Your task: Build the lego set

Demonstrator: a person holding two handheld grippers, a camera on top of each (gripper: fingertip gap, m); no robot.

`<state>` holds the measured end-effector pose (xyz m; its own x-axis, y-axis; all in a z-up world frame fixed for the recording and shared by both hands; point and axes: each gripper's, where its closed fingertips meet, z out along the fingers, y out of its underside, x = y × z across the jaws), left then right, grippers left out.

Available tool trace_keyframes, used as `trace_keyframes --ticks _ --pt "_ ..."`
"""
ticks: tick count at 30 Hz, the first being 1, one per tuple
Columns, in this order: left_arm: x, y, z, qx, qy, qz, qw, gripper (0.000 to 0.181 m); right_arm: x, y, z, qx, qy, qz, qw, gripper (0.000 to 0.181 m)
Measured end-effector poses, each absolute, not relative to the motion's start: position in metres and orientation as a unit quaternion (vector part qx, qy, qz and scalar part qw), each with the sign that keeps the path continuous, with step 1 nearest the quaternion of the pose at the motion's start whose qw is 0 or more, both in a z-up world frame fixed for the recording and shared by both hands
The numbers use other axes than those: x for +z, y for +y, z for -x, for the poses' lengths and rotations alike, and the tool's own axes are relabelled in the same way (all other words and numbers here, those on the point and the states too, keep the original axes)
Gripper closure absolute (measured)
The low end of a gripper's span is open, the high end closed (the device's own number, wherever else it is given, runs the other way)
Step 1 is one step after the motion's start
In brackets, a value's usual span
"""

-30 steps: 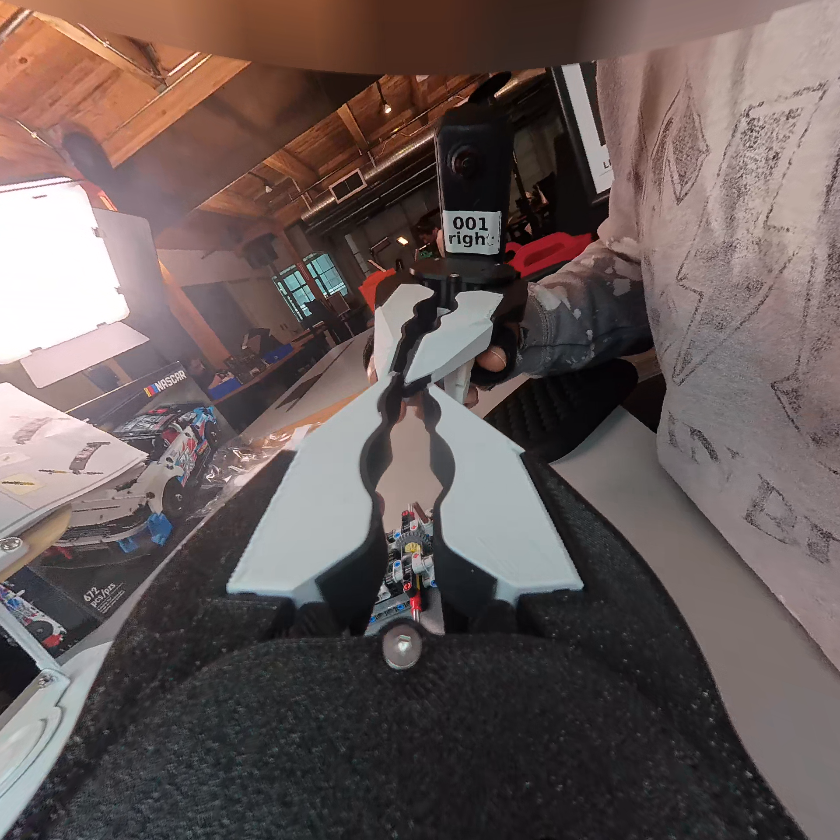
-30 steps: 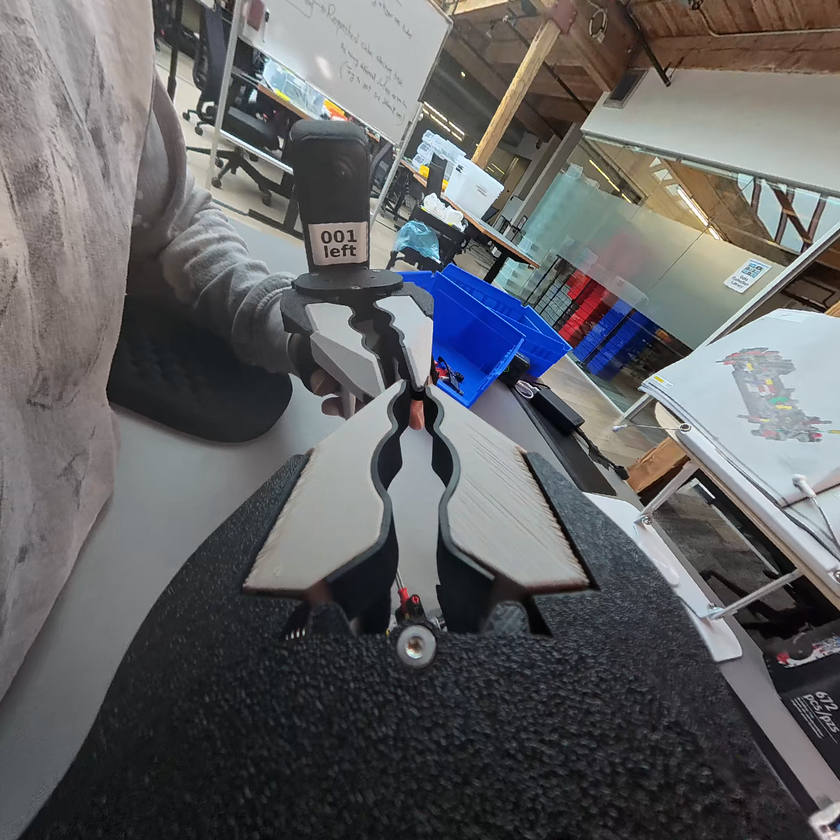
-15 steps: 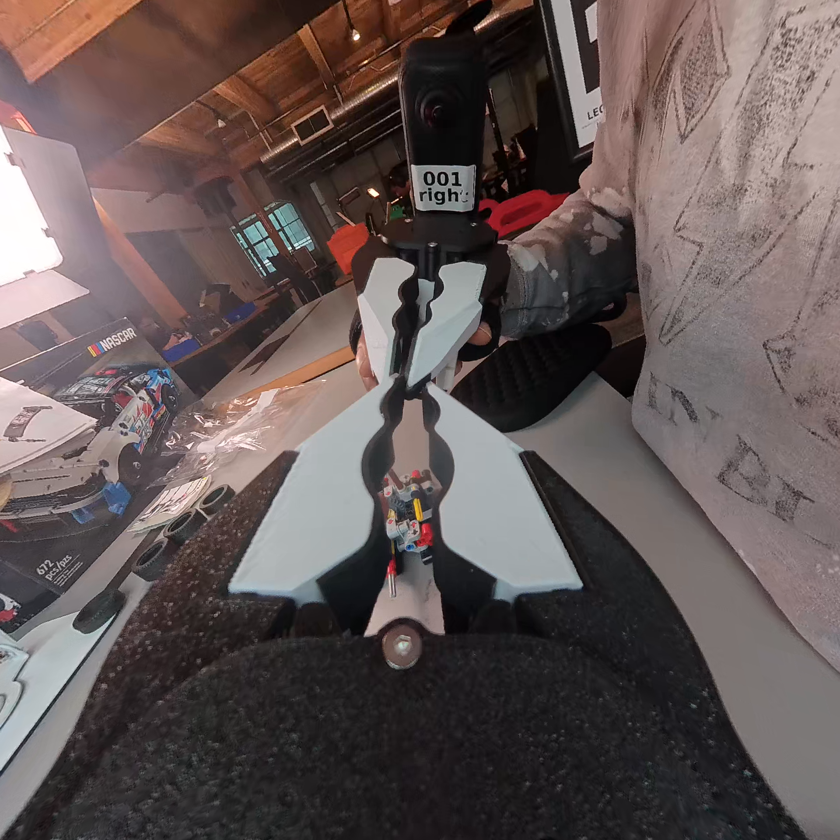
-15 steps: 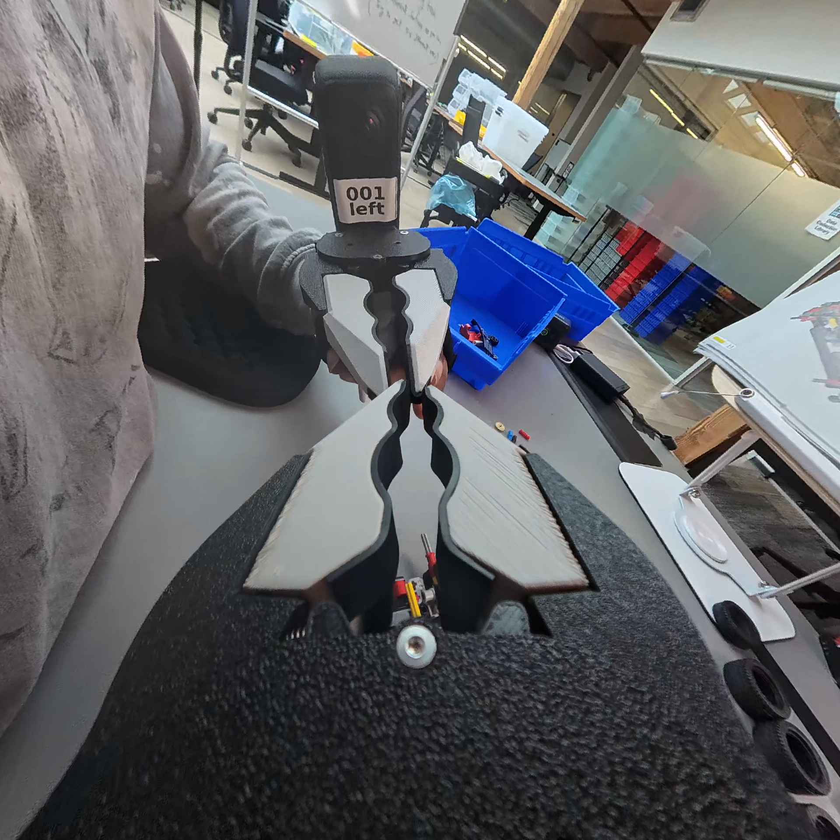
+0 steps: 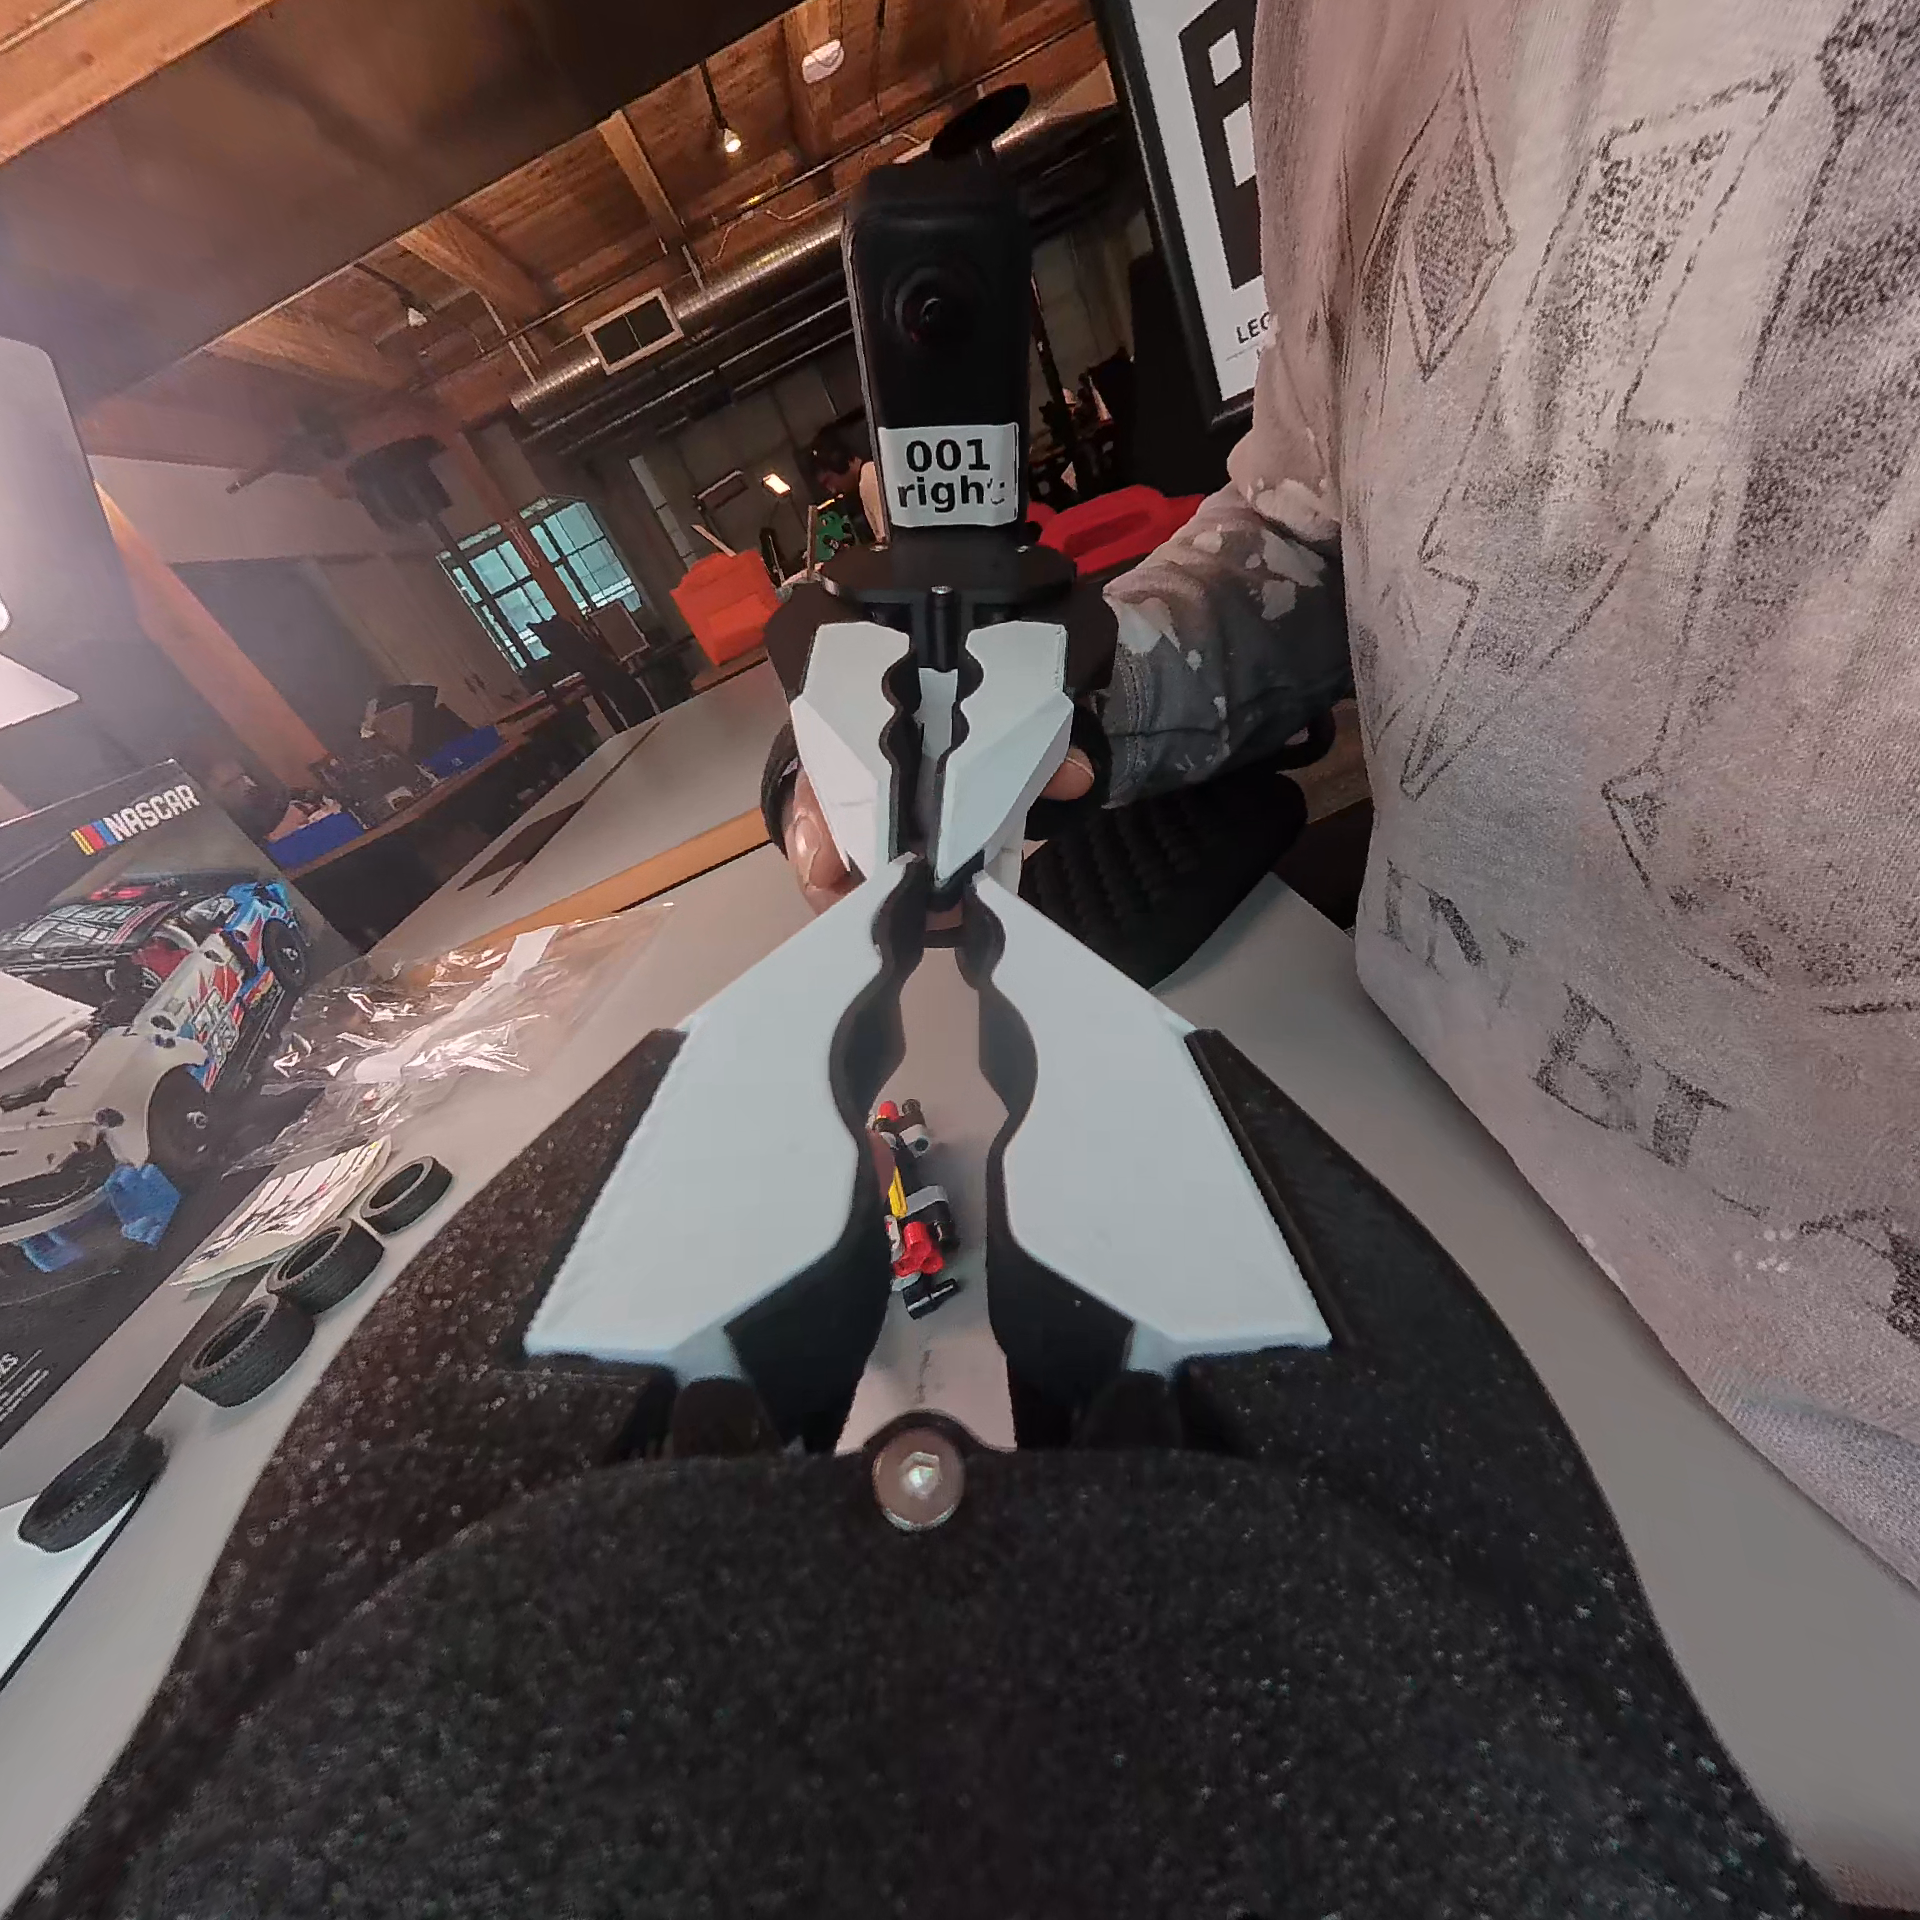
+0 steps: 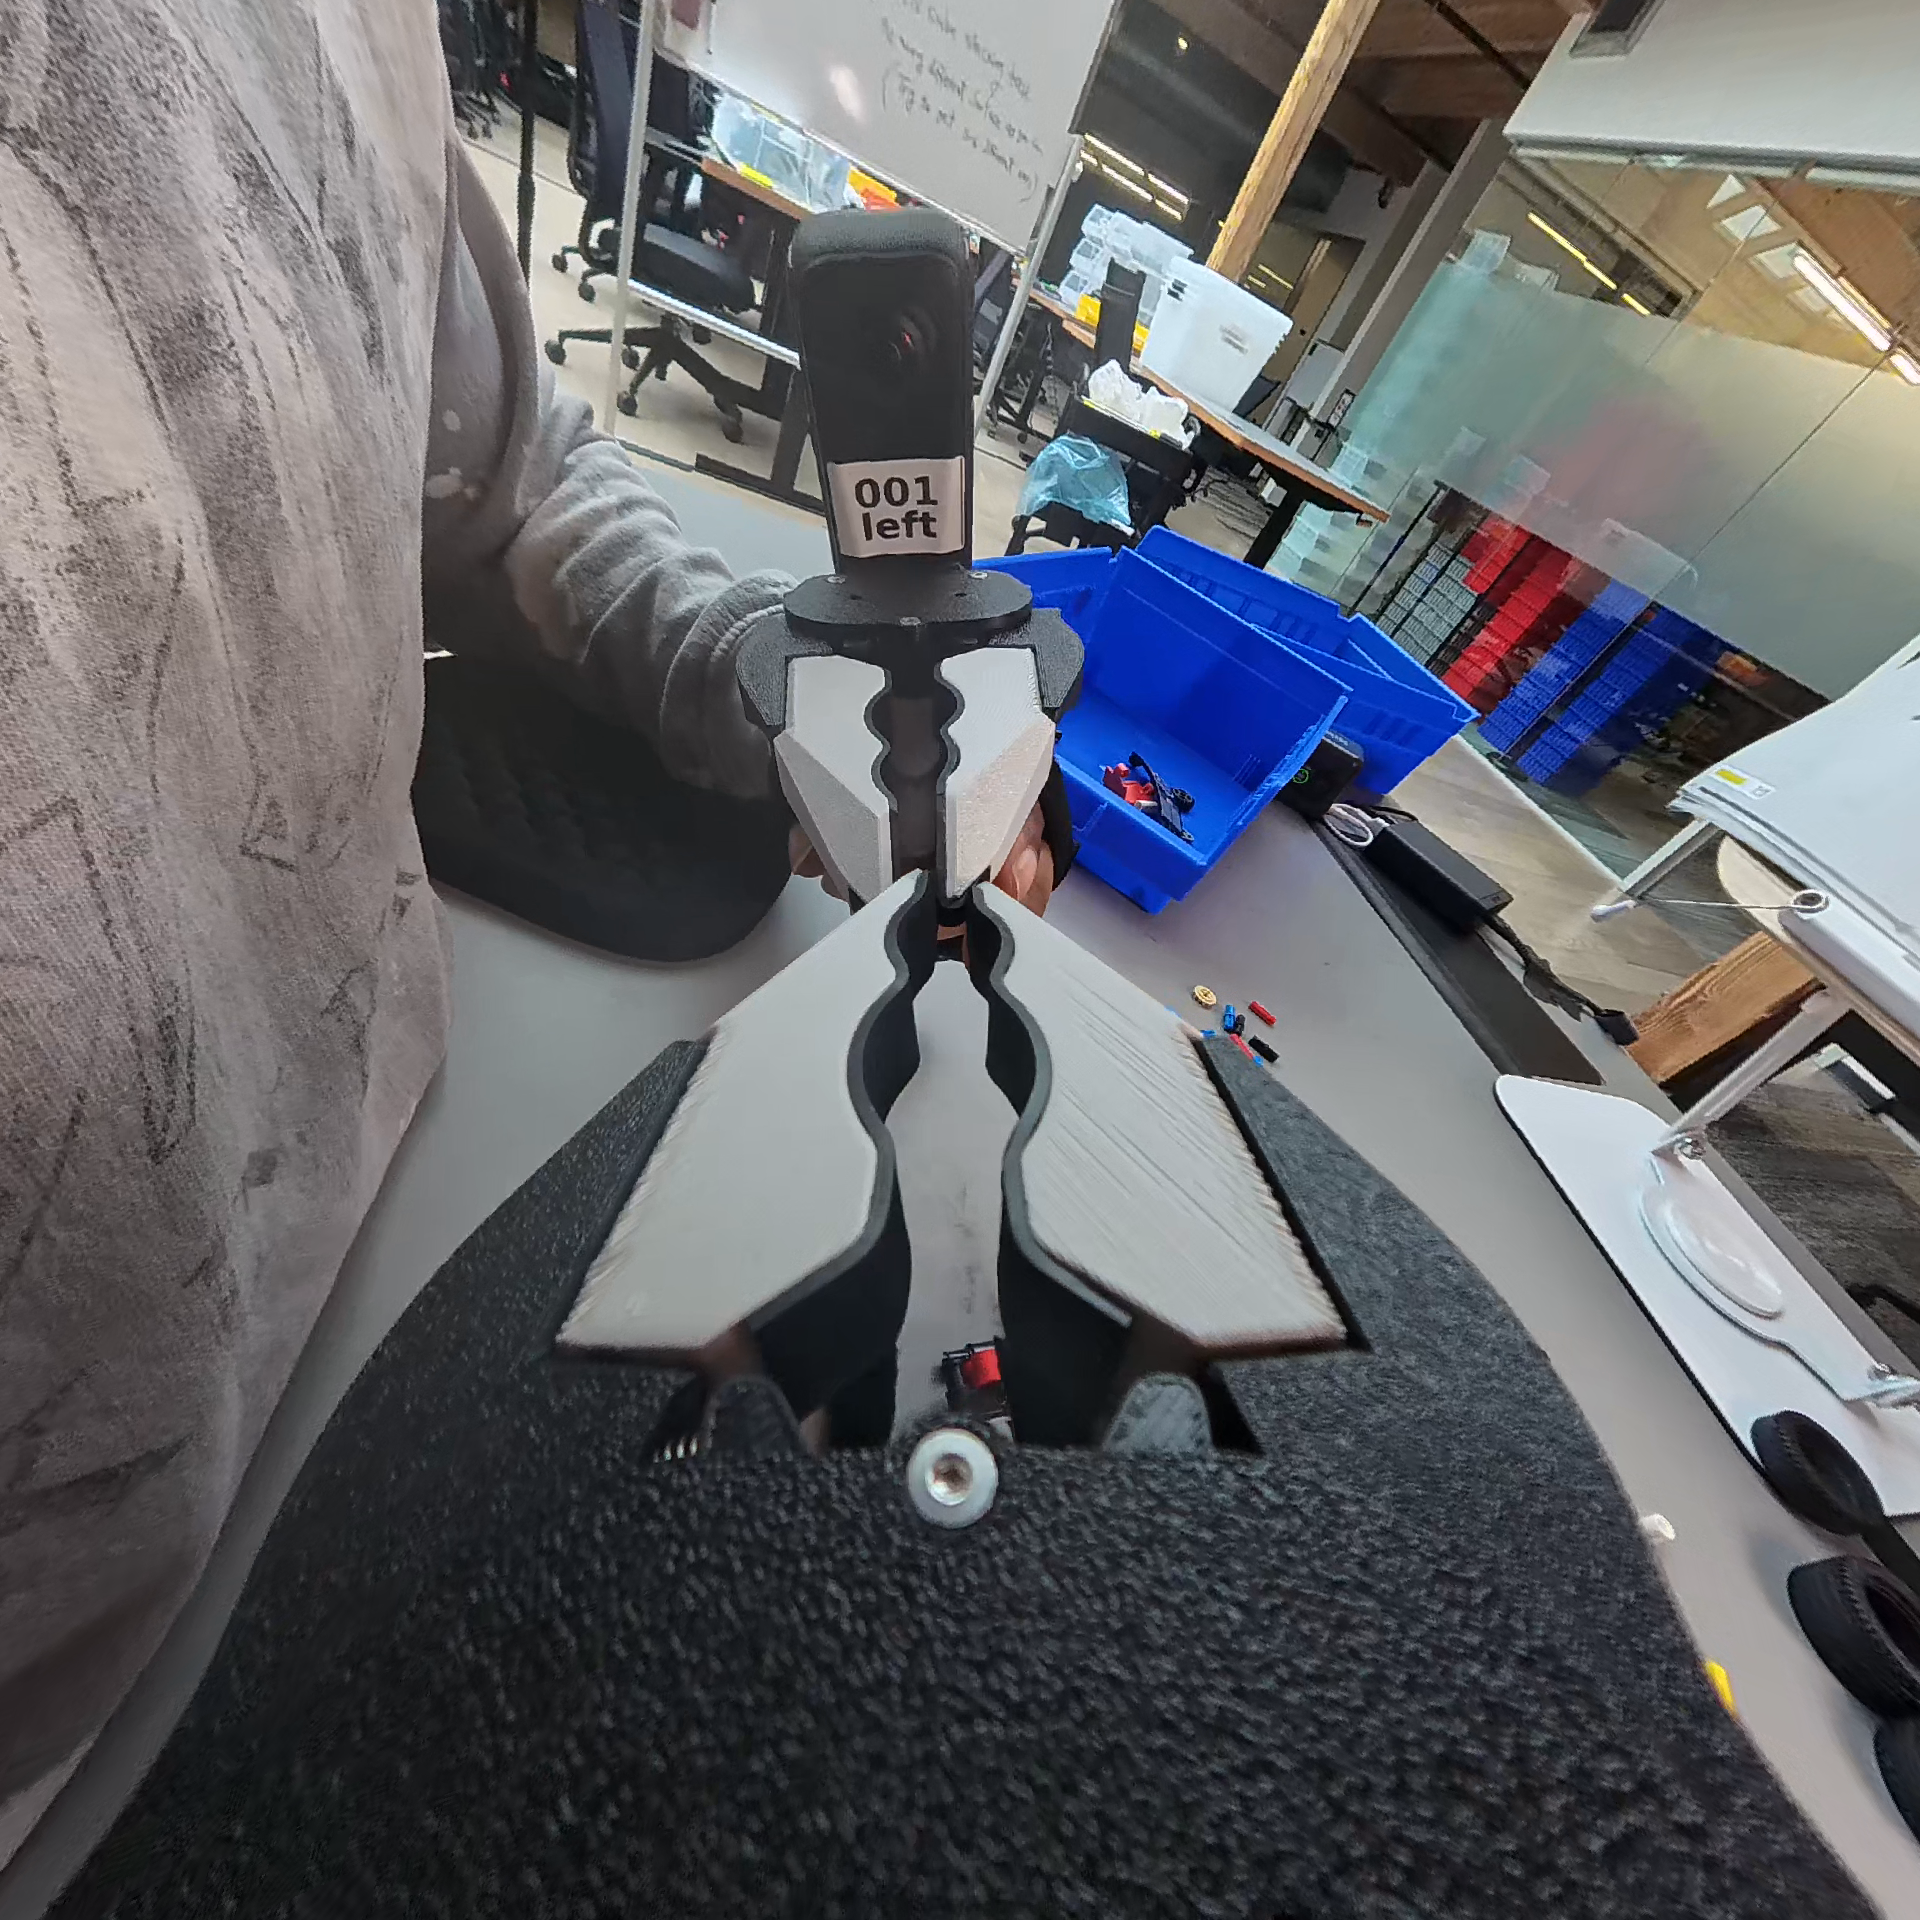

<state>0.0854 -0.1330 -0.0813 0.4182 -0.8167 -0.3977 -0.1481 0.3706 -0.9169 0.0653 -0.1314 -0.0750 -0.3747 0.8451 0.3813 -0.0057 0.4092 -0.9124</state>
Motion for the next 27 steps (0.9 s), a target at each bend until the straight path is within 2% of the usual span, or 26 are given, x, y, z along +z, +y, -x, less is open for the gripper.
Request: trace_keyframes --ticks 18,24,27 --pt "-0.087 -0.138 -0.087 -0.256 0.499 0.5 0.659 0.177 -0.081 -0.138 -0.065 0.44 -0.707 0.308 0.46 0.179" --pt "-0.099 -0.118 -0.081 -0.173 0.511 0.538 0.647 0.176 -0.092 -0.117 -0.059 0.38 -0.716 0.317 0.493 0.179" --pt "-0.091 -0.114 -0.077 -0.176 0.491 0.542 0.659 0.175 -0.085 -0.11 -0.058 0.43 -0.672 0.345 0.494 0.179"
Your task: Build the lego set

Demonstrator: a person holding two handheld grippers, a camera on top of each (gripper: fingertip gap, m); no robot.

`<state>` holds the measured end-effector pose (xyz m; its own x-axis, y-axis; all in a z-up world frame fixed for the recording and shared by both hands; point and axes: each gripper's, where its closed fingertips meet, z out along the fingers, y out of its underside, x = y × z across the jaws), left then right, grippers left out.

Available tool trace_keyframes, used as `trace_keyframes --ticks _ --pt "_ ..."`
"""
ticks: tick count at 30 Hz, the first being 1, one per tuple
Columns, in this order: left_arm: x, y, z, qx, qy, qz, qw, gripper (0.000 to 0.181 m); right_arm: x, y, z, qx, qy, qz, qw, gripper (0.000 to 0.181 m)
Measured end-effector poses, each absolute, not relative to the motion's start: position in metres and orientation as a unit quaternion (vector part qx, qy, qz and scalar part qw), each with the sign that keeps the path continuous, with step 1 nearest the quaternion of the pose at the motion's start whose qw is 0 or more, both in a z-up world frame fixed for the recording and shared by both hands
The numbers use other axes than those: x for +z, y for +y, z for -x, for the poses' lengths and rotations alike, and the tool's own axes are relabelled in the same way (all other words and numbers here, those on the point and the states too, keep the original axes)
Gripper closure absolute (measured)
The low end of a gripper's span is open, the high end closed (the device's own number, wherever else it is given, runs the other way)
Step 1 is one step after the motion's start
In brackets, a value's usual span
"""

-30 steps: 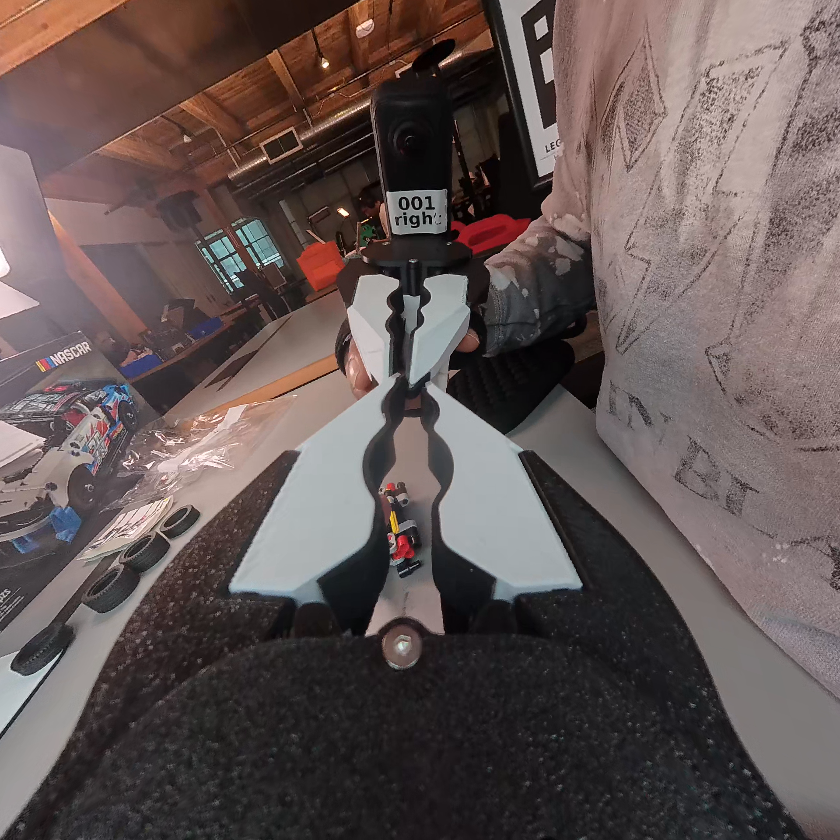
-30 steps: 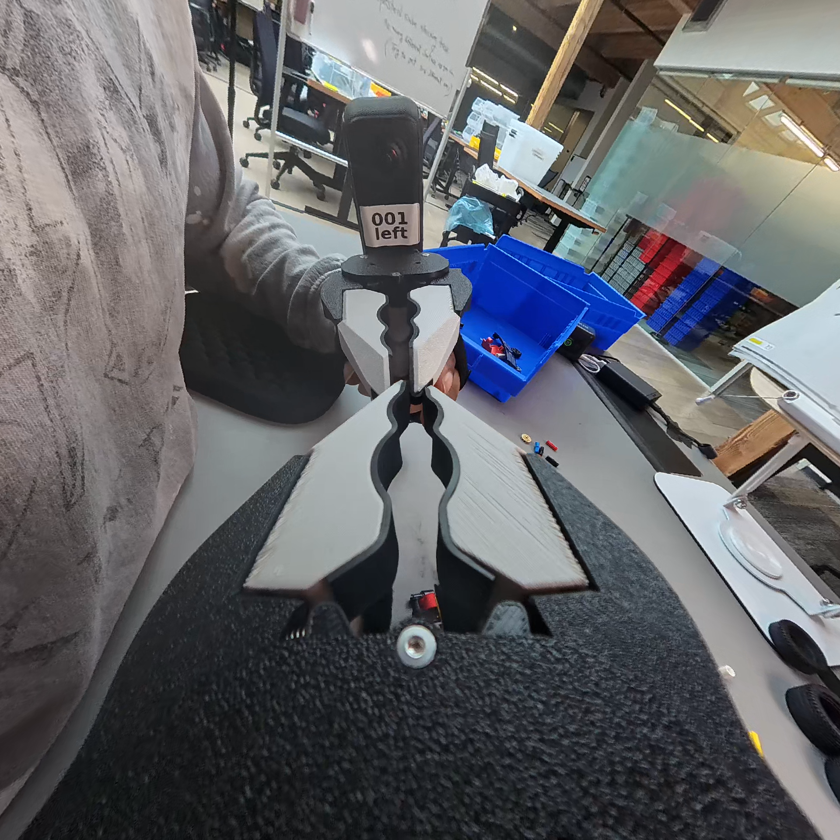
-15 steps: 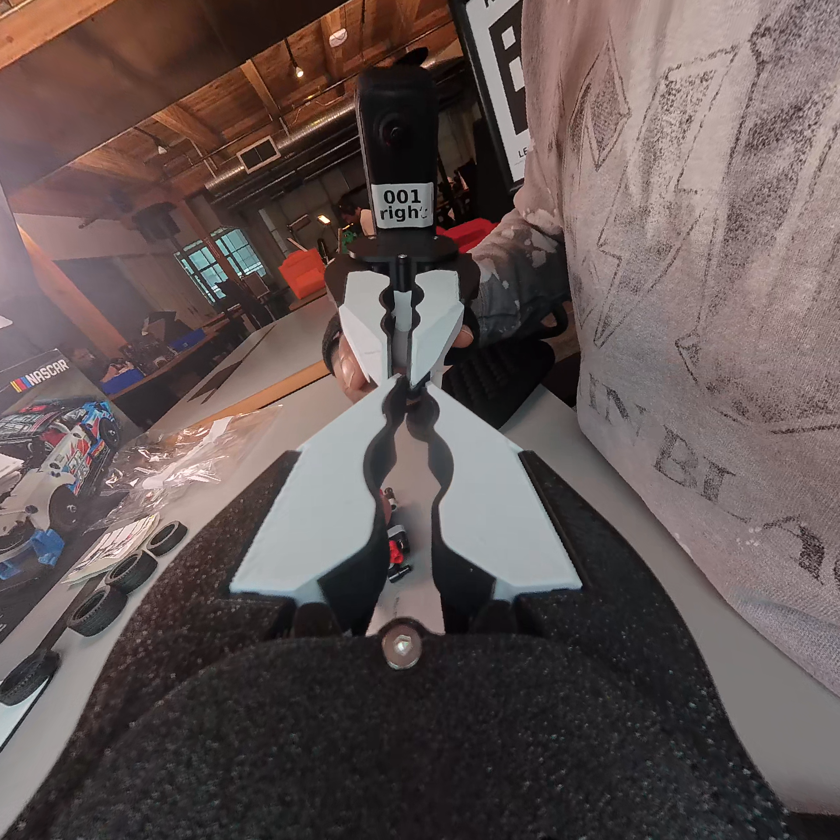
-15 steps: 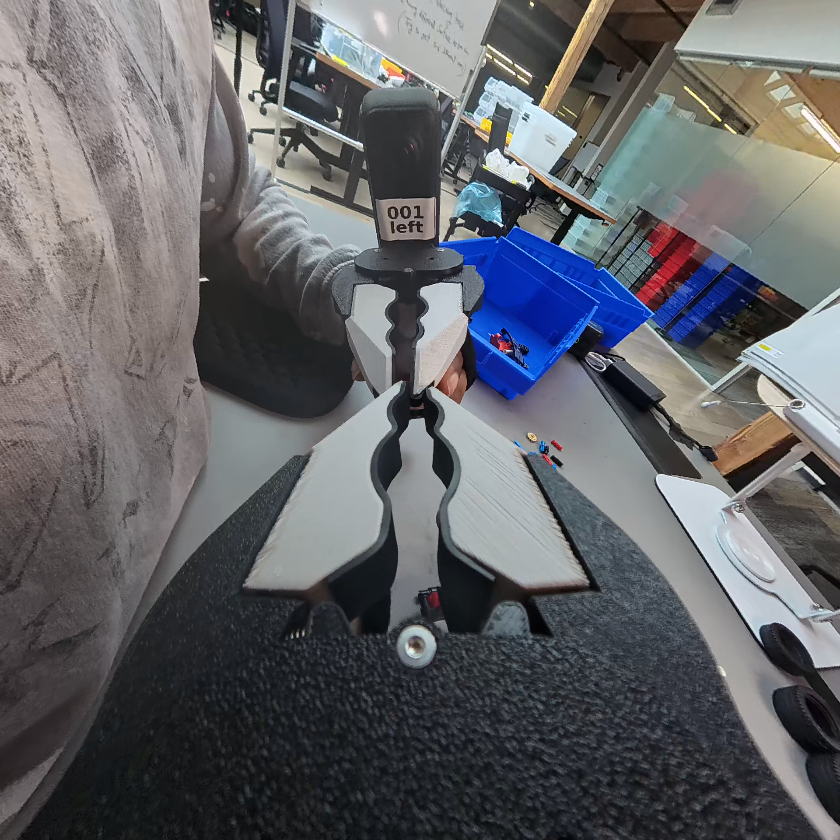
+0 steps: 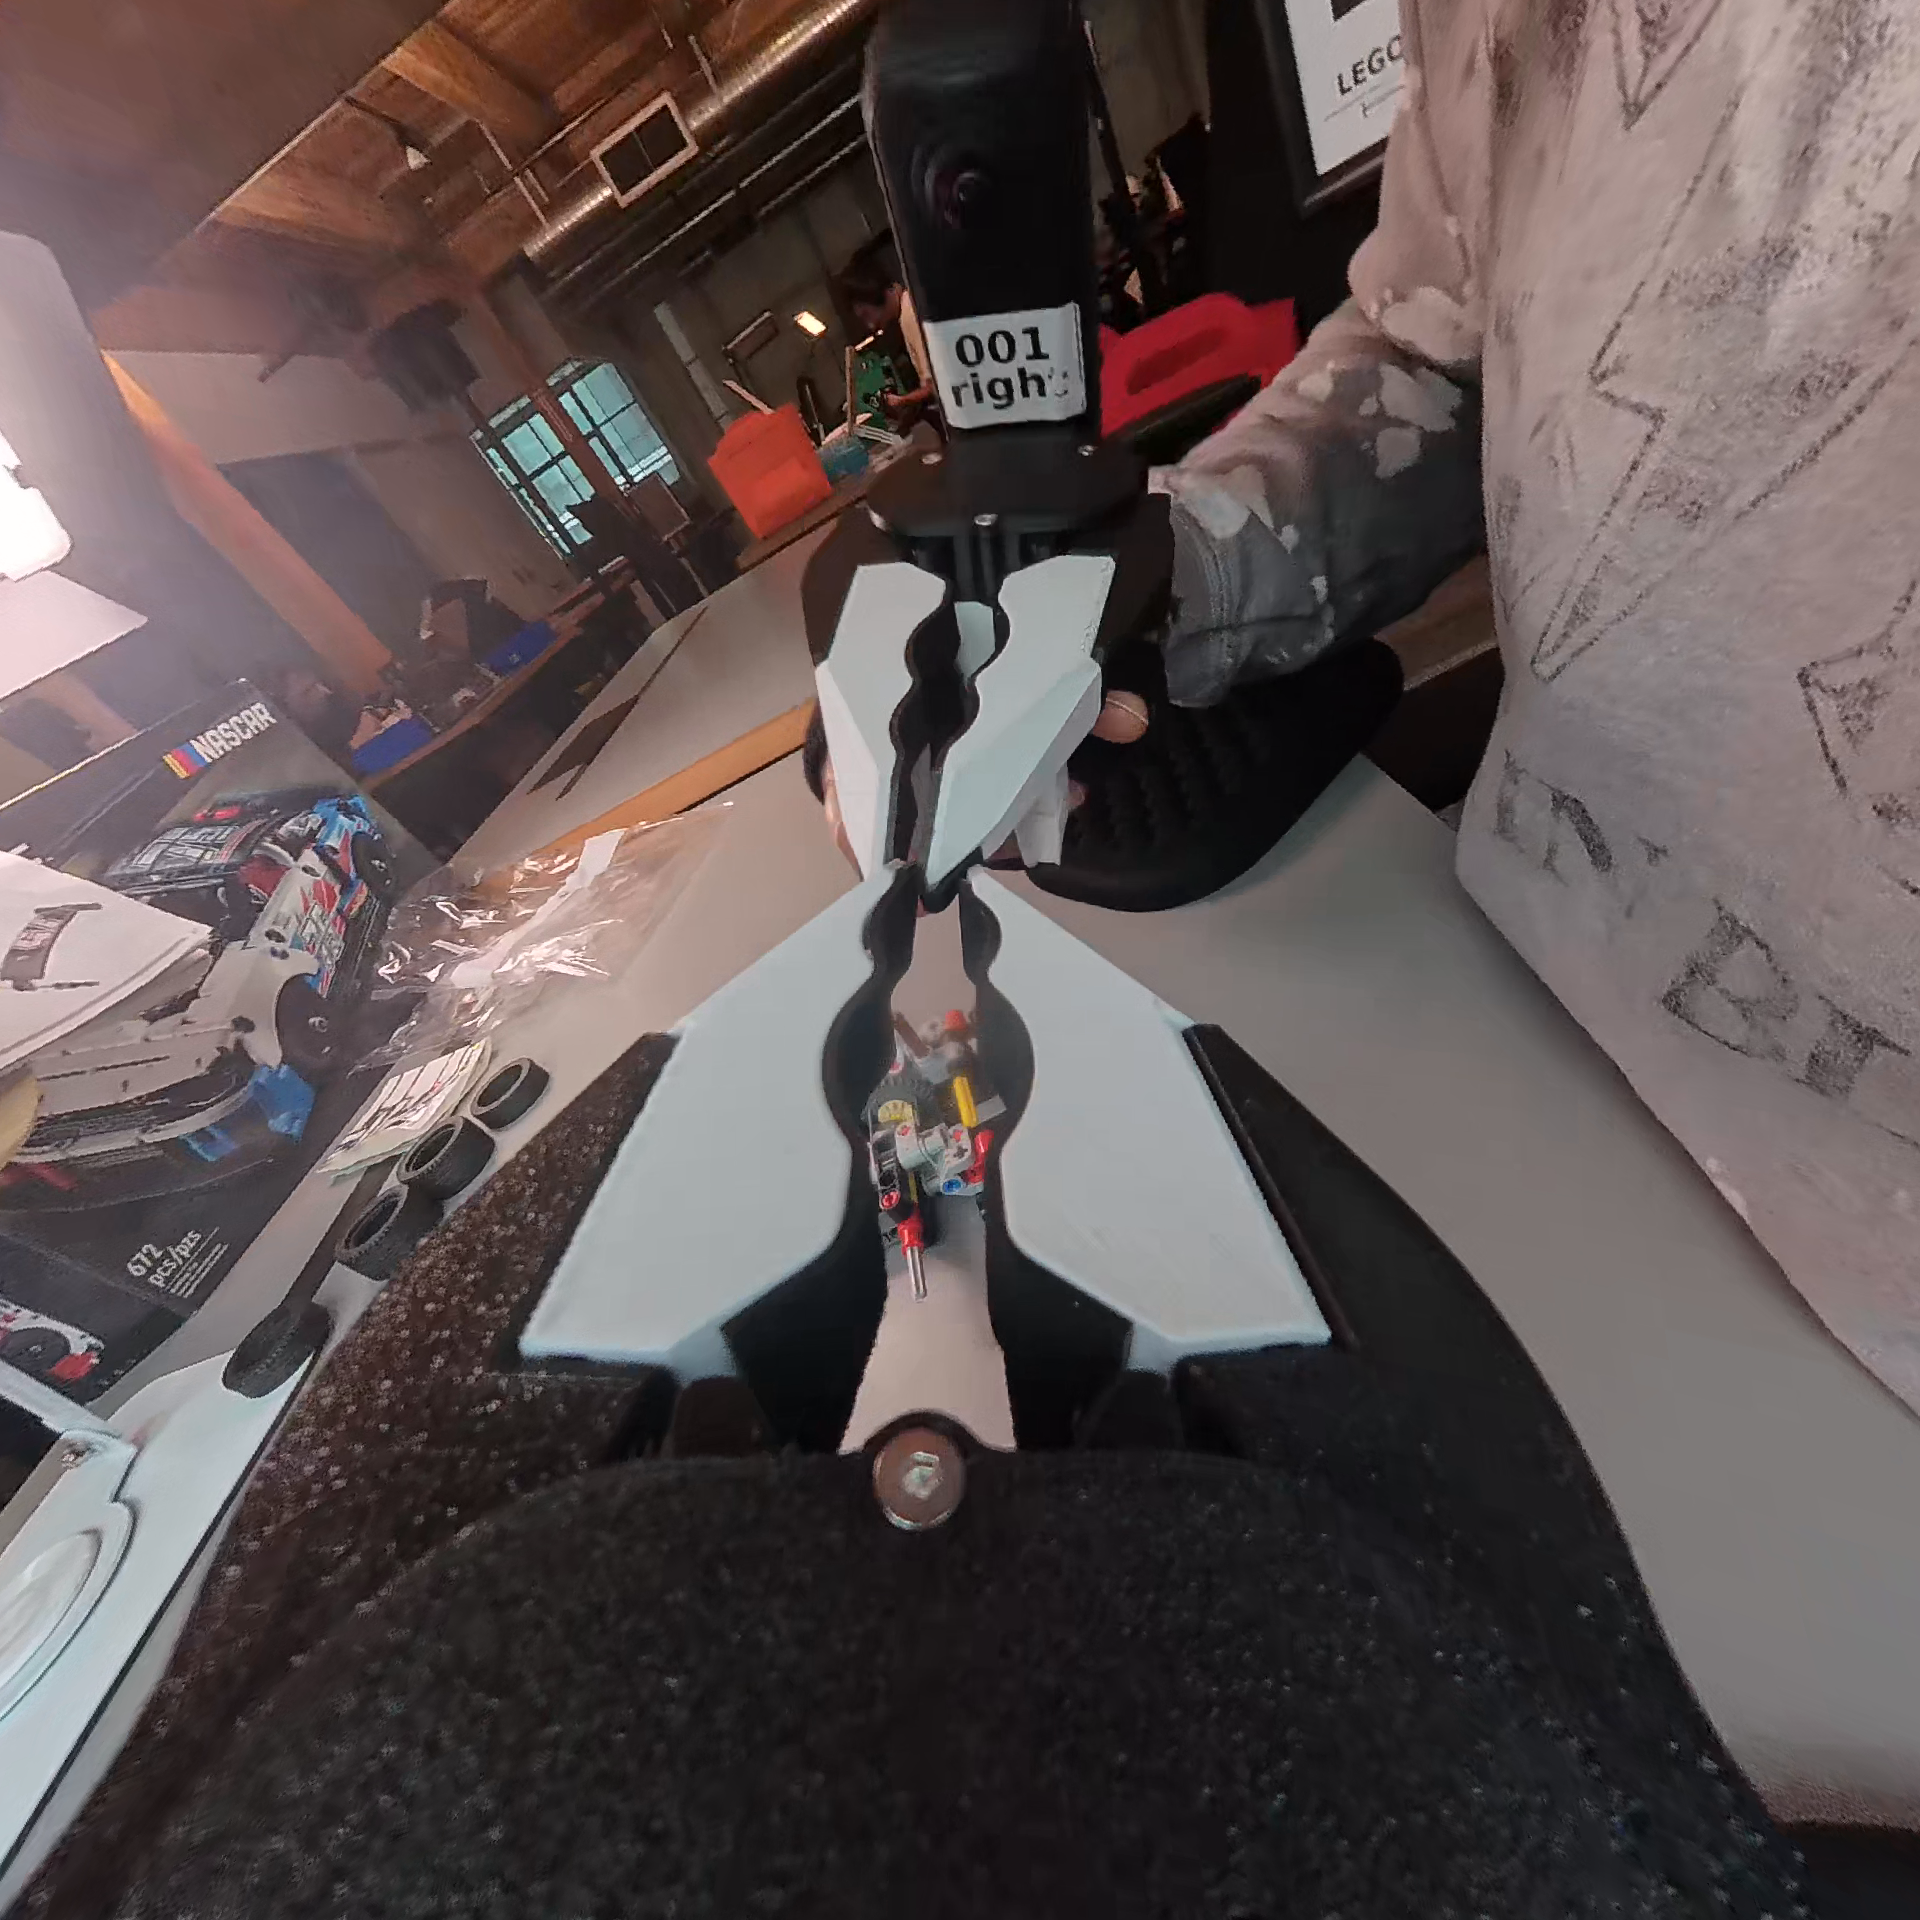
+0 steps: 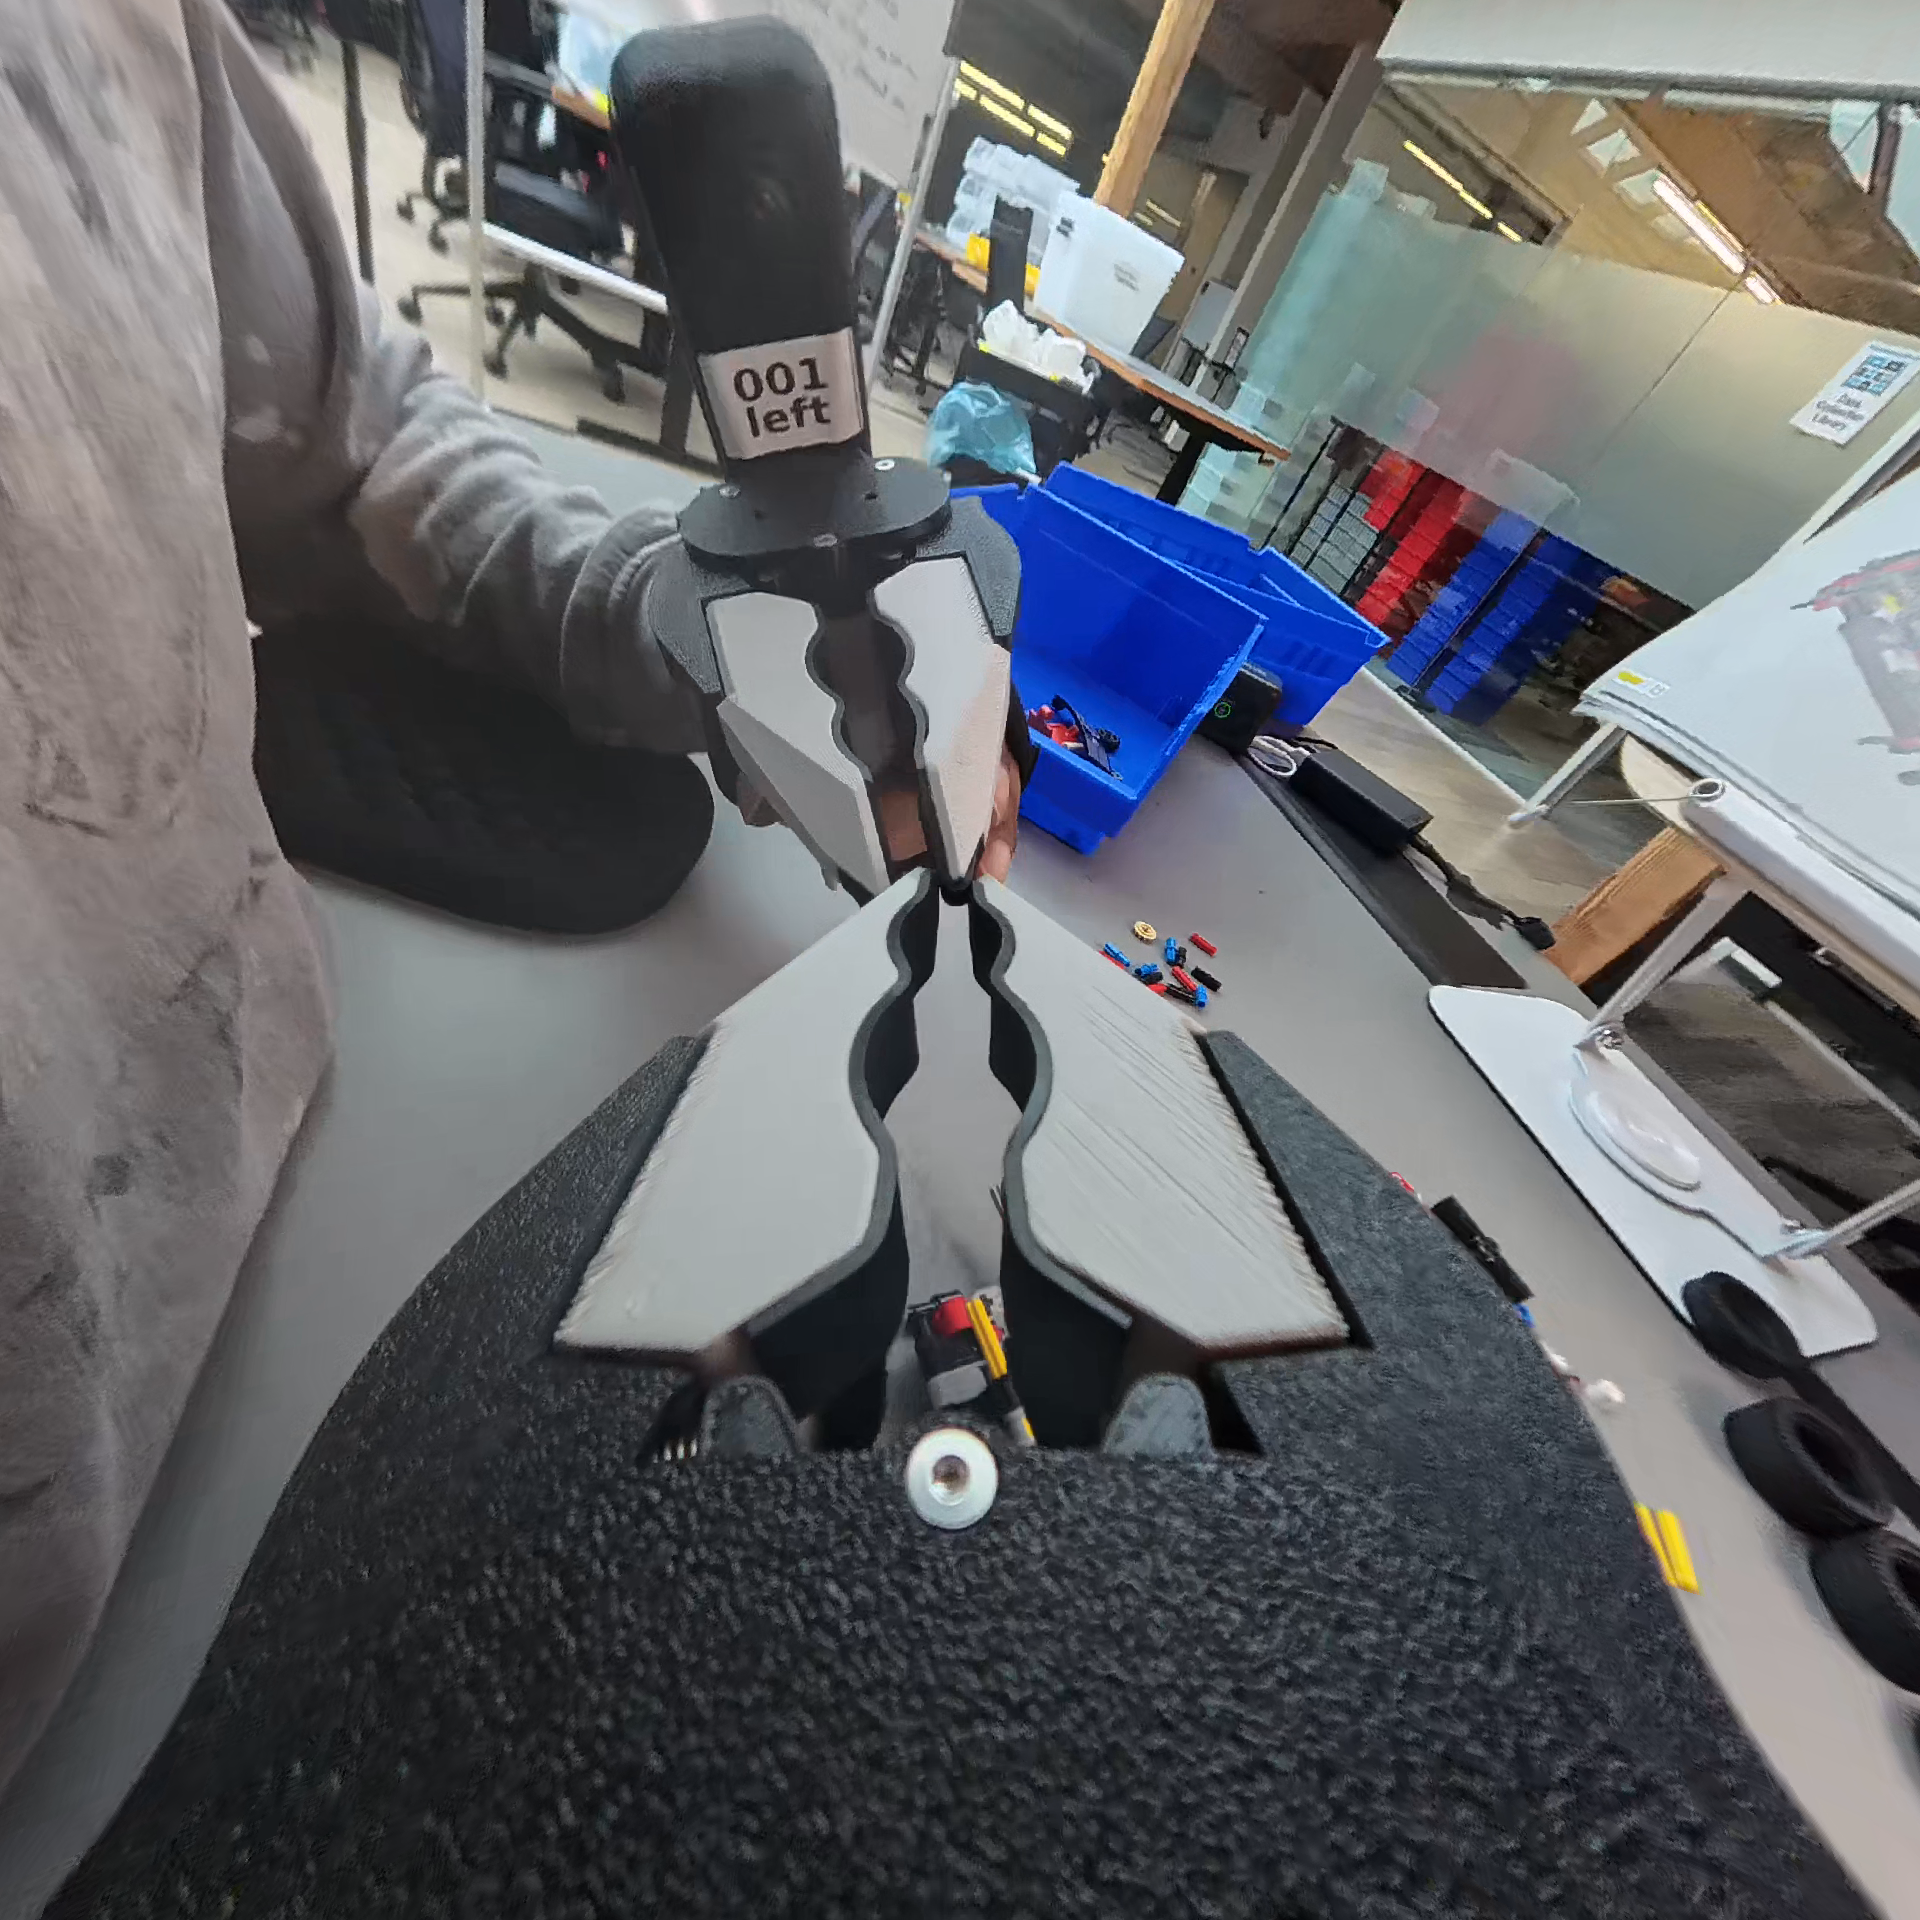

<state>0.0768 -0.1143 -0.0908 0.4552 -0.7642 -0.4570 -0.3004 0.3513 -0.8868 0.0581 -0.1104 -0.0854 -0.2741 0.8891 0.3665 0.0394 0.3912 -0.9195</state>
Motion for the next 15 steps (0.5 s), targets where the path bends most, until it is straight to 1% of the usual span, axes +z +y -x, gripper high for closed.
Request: trace_keyframes --ticks 6,12,15 --pt "-0.075 -0.106 -0.063 -0.207 0.431 0.549 0.686 0.168 -0.065 -0.101 -0.068 0.541 -0.586 0.383 0.466 0.175" --pt "-0.072 -0.099 -0.062 -0.238 0.392 0.568 0.683 0.163 -0.049 -0.1 -0.073 0.617 -0.526 0.39 0.437 0.173" --pt "-0.069 -0.099 -0.067 -0.281 0.368 0.576 0.673 0.161 -0.042 -0.101 -0.075 0.657 -0.496 0.388 0.414 0.172"
